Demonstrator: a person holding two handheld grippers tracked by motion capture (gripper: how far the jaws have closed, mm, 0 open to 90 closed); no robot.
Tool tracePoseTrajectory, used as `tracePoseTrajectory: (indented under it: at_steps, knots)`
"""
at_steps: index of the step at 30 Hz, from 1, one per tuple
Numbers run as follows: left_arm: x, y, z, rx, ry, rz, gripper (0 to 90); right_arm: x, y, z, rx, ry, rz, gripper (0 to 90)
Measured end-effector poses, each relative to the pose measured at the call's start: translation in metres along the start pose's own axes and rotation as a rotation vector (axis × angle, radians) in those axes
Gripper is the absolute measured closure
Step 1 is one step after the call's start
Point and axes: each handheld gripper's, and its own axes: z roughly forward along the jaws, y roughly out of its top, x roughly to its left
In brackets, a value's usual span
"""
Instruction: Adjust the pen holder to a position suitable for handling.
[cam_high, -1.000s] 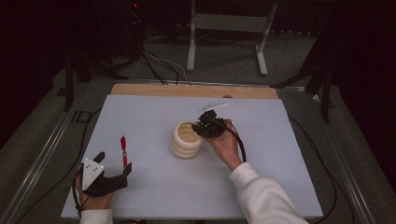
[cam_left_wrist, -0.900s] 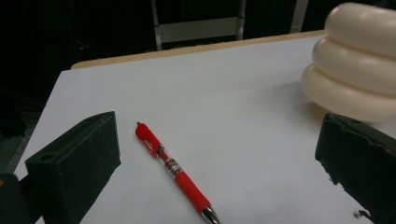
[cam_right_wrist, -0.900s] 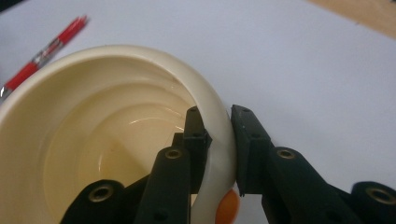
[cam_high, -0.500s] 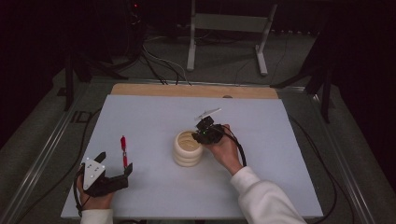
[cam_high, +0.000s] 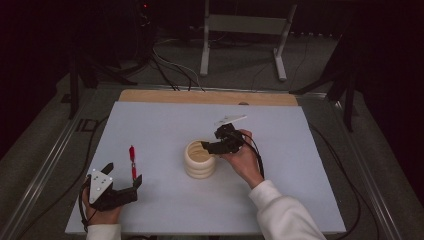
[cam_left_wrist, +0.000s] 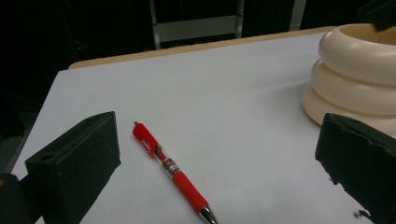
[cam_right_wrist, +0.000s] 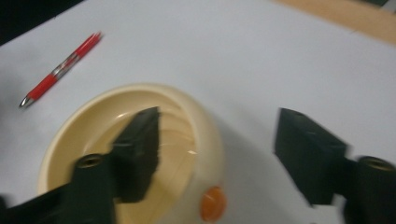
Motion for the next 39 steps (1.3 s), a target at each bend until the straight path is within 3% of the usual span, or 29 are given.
tracePoseTrajectory:
  at_steps: [3, 6, 14, 19, 20, 23, 27, 32, 36, 39]
  knots:
    - [0.0, 0.0, 0.0, -0.001, -0.002, -0.003, 0.5, -0.004, -0.004, -0.015, -0.066, -0.049, -0.002, 21.3]
    - [0.0, 0.0, 0.0, 0.0, -0.002, -0.003, 0.5, -0.01, -0.01, -0.028, -0.113, -0.067, -0.006, 16.4]
    - [0.0, 0.0, 0.0, 0.002, 0.001, -0.002, 0.5, -0.024, -0.038, -0.058, -0.135, -0.169, -0.051, 1.4]
    - [0.0, 0.0, 0.0, 0.004, 0.005, -0.002, 0.5, -0.029, -0.056, -0.075, -0.164, -0.211, -0.045, 0.0]
    - [0.0, 0.0, 0.0, 0.005, 0.006, -0.002, 0.5, -0.032, -0.07, -0.085, -0.182, -0.227, -0.033, 0.0]
    - [0.0, 0.0, 0.0, 0.006, 0.008, -0.001, 0.5, -0.034, -0.078, -0.09, -0.193, -0.227, -0.029, 0.0]
    - [0.0, 0.0, 0.0, 0.006, 0.011, -0.003, 0.5, -0.036, -0.105, -0.108, -0.247, -0.248, -0.016, 0.0]
    - [0.0, -0.001, 0.0, 0.007, 0.012, -0.003, 0.5, -0.044, -0.134, -0.121, -0.304, -0.247, 0.037, 0.0]
    - [0.001, -0.001, -0.001, 0.008, 0.015, -0.005, 0.5, -0.047, -0.156, -0.124, -0.301, -0.257, 0.071, 0.0]
    - [0.001, 0.0, -0.001, 0.007, 0.016, -0.006, 0.5, -0.049, -0.171, -0.13, -0.334, -0.253, 0.1, 0.0]
